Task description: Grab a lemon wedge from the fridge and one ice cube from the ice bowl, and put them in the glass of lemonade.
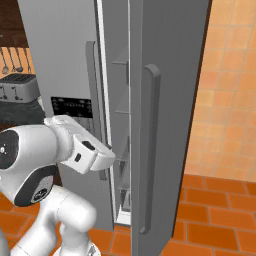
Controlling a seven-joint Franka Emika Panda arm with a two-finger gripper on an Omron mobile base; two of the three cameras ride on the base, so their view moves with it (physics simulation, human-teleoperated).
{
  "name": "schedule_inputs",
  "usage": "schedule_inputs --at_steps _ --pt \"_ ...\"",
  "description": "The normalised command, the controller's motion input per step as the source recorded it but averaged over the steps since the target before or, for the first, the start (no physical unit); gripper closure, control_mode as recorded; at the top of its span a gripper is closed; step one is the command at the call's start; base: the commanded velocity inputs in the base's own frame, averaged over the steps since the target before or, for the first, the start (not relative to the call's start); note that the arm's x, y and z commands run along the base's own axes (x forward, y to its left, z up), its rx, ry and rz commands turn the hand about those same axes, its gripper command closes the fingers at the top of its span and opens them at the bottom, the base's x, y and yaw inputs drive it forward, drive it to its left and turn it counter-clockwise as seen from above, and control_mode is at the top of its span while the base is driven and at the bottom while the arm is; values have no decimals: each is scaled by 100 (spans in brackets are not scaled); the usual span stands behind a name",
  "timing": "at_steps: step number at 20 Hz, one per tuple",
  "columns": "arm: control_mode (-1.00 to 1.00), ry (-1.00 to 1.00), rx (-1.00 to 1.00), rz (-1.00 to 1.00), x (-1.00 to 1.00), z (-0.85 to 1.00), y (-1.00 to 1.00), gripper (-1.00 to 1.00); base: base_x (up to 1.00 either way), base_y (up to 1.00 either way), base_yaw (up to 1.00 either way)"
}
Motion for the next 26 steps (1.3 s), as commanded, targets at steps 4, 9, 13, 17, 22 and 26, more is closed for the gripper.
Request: schedule_inputs --at_steps 4,9,13,17,22,26 --pt "-100 -2 -49 0 25 4 100 -100 0 0 0" --pt "-100 35 -52 0 55 18 70 -100 0 0 0" --pt "-100 69 -47 0 60 -14 26 -100 0 0 0" --pt "-100 50 -23 0 37 -33 -16 -100 0 0 0" --pt "-100 3 -2 0 1 -42 -19 -100 0 0 0" --pt "-100 -2 -7 0 35 -58 0 -100 0 0 0"
